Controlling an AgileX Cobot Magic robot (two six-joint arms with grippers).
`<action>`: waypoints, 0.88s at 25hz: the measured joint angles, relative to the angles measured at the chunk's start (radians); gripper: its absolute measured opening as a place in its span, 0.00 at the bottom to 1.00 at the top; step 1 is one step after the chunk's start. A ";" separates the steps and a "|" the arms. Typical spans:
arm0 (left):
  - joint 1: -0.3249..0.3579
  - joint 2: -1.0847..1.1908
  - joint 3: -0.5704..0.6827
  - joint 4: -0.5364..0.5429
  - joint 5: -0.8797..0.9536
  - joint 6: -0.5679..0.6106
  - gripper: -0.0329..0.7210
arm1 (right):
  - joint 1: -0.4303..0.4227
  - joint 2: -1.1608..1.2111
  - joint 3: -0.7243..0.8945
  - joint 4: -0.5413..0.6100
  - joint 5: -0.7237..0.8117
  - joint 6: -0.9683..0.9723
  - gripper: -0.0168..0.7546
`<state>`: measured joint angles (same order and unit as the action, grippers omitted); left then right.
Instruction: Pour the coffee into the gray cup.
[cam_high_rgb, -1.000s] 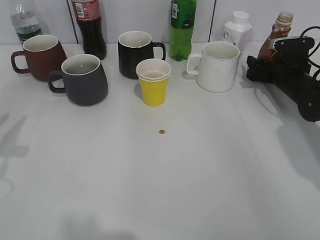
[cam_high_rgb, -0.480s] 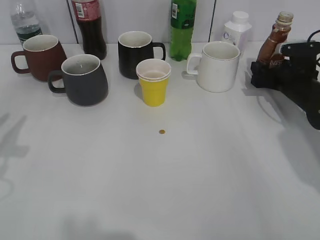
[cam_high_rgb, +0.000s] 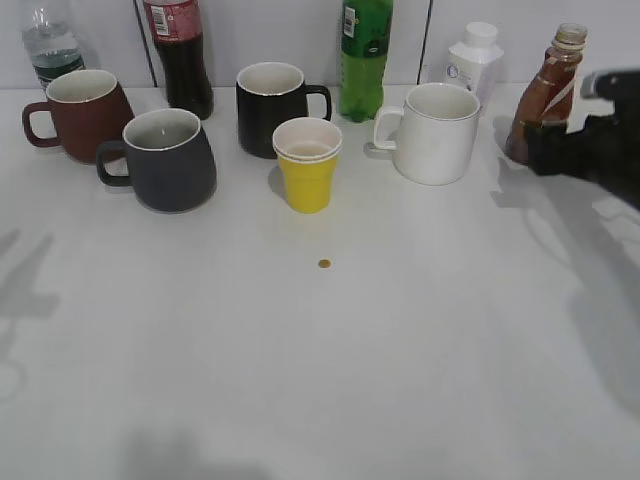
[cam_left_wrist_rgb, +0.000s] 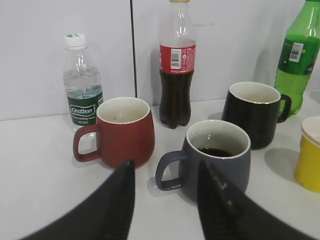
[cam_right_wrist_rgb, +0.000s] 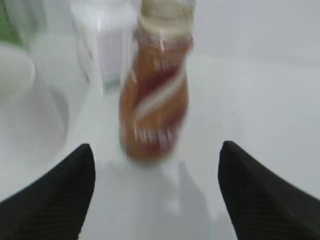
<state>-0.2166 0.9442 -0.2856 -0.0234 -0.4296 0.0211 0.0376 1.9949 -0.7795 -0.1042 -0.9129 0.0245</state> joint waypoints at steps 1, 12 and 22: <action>0.000 0.000 -0.002 0.001 0.016 0.000 0.47 | 0.000 -0.043 0.001 0.000 0.048 -0.001 0.83; 0.000 0.000 -0.234 0.013 0.660 0.000 0.47 | 0.035 -0.467 0.001 -0.055 0.988 -0.001 0.79; 0.000 0.000 -0.284 -0.028 1.183 0.000 0.51 | 0.136 -0.687 -0.001 0.027 1.665 0.001 0.79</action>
<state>-0.2166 0.9442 -0.5691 -0.0511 0.7533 0.0211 0.1734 1.3084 -0.7804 -0.0773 0.7526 0.0250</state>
